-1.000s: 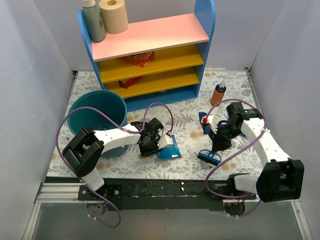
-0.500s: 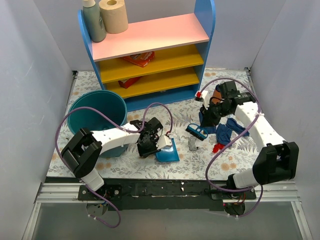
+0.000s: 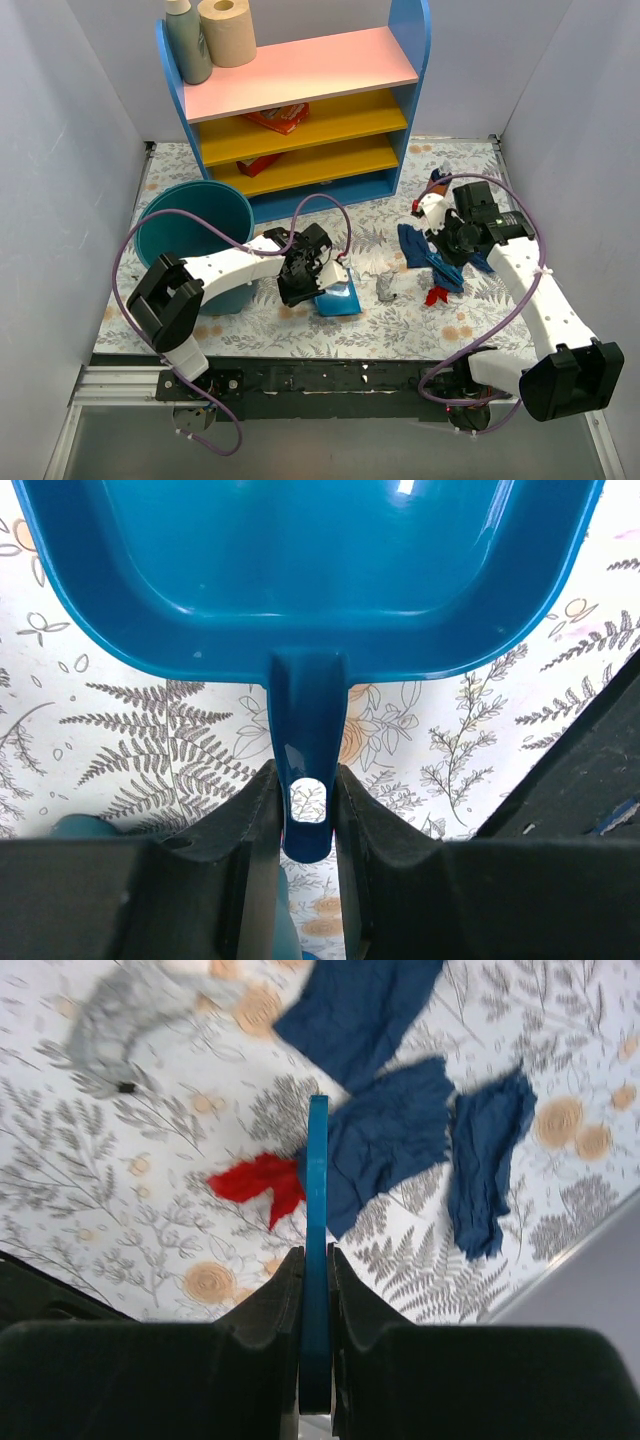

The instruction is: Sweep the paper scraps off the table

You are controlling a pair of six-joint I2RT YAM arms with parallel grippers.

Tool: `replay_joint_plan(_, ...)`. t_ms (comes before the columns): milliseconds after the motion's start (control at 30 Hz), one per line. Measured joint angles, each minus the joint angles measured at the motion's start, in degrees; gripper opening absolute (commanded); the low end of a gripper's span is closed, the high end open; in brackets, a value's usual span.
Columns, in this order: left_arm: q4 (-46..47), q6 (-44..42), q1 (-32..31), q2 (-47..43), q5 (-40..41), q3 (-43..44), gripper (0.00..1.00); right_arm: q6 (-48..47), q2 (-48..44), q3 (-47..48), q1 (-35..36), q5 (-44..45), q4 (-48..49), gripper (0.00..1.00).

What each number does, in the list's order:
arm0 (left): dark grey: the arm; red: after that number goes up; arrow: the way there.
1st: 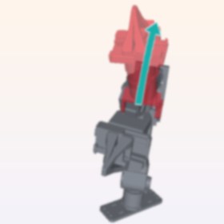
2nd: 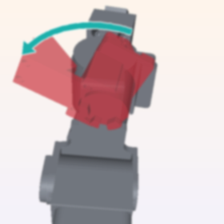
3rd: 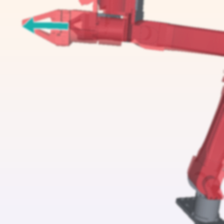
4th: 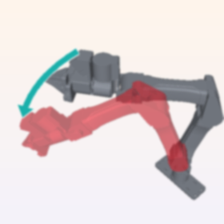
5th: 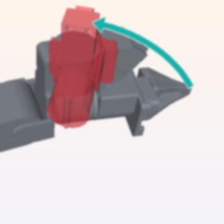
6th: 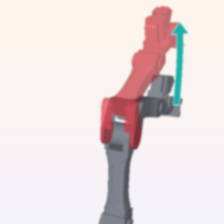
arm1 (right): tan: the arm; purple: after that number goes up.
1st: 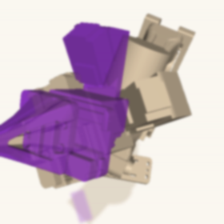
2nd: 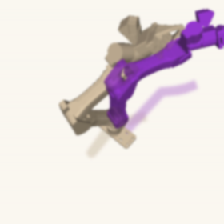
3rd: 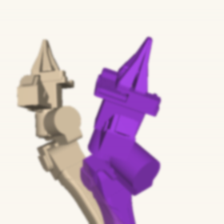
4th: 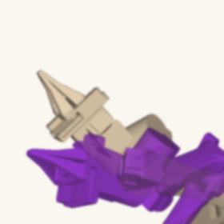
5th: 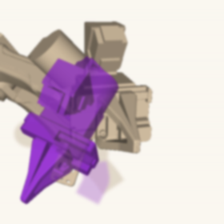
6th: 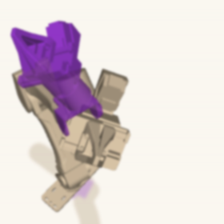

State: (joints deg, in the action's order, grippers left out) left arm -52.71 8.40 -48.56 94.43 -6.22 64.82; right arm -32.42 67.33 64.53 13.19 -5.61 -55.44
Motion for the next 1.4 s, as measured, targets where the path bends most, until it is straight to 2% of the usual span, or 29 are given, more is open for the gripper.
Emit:
replay_joint_plan(133,-1.38,0.00,0.00,0.76,0.26,0.09,0.00,0.35,-0.92,-4.20,0.00,6.78,0.37,0.01)
replay_joint_plan(267,-1.99,0.26,0.00,1.16,0.37,0.09,0.00,0.31,-0.83,-9.40,-0.04,9.33,2.03,0.01)
replay_joint_plan(367,-2.54,0.50,0.00,1.16,0.50,0.09,0.00,0.59,0.61,-10.97,-0.04,7.52,2.21,0.01)
replay_joint_plan(500,-2.93,0.57,0.00,1.16,1.01,0.09,0.00,2.80,3.41,-10.32,-0.07,0.48,3.30,0.01)
replay_joint_plan(767,-3.23,0.57,0.00,1.16,1.79,0.09,0.00,9.60,11.28,-2.95,0.13,-20.00,4.42,0.01)
replay_joint_plan(967,-3.34,0.55,0.00,1.95,2.62,0.09,0.00,10.67,13.90,4.26,0.17,-27.87,2.78,0.01)
replay_joint_plan(1133,-5.38,0.52,0.00,2.03,3.80,0.09,0.00,10.58,13.90,11.96,0.20,-28.48,2.36,0.01)
replay_joint_plan(1400,-10.21,1.29,0.00,1.57,6.71,0.09,0.00,12.74,19.50,16.96,2.12,-21.44,9.49,0.01)
